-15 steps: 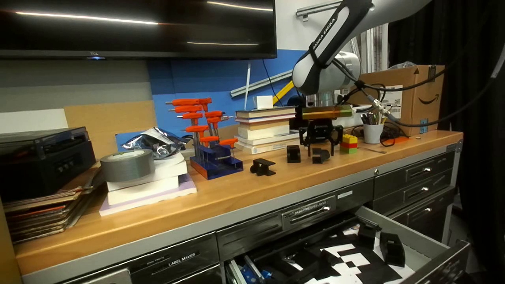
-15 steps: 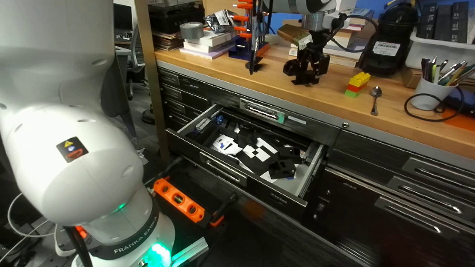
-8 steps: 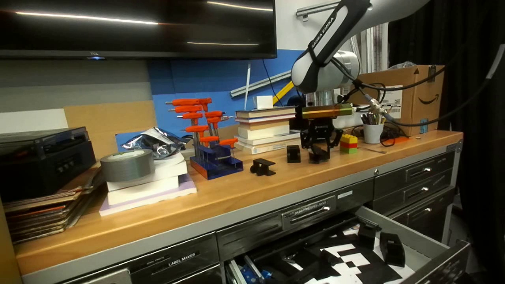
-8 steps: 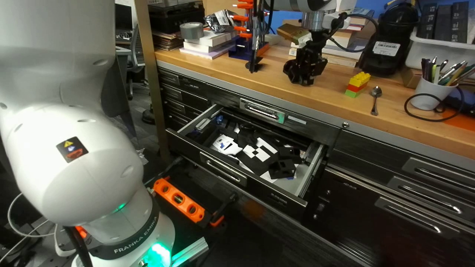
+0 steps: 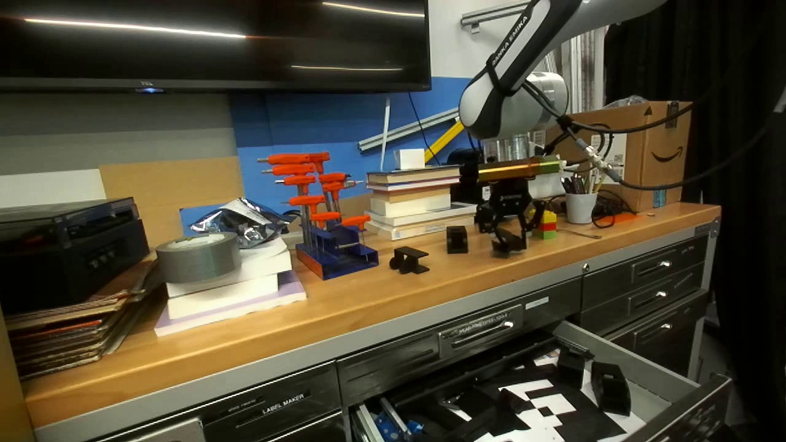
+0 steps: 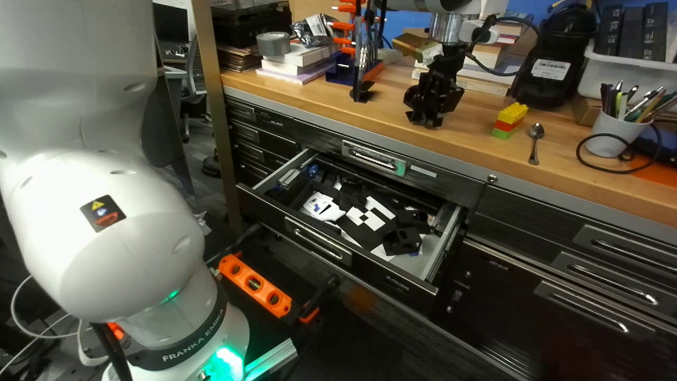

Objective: Put the black objects on the table into the open drawer and then close the drawer

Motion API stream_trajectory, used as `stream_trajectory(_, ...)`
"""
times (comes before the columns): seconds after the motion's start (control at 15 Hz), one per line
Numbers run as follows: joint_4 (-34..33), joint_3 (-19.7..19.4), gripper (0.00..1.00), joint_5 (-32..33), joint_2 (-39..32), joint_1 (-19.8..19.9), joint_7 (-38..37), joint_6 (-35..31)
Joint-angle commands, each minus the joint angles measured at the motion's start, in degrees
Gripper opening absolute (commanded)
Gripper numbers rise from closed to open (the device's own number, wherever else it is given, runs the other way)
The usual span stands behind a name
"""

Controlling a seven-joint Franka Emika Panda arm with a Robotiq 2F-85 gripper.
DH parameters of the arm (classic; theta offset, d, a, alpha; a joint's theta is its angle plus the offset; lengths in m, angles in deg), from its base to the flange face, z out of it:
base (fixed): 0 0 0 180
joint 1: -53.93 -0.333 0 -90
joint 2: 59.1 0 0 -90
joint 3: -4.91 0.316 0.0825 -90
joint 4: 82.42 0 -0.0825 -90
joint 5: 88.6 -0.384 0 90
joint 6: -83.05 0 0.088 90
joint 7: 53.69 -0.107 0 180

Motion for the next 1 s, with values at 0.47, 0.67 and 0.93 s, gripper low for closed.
stream_trajectory(0.47, 29.8, -3.8, 0.27, 2.1, 18.4, 2.6, -2.2, -2.1)
stream_trajectory(0.67, 34.6, -3.1, 0.27, 1.6, 17.3, 3.0, -0.7, -3.8)
stream_trajectory(0.93, 37.4, -1.5, 0.27, 0.4, 12.7, 2.0, 0.3, -9.1)
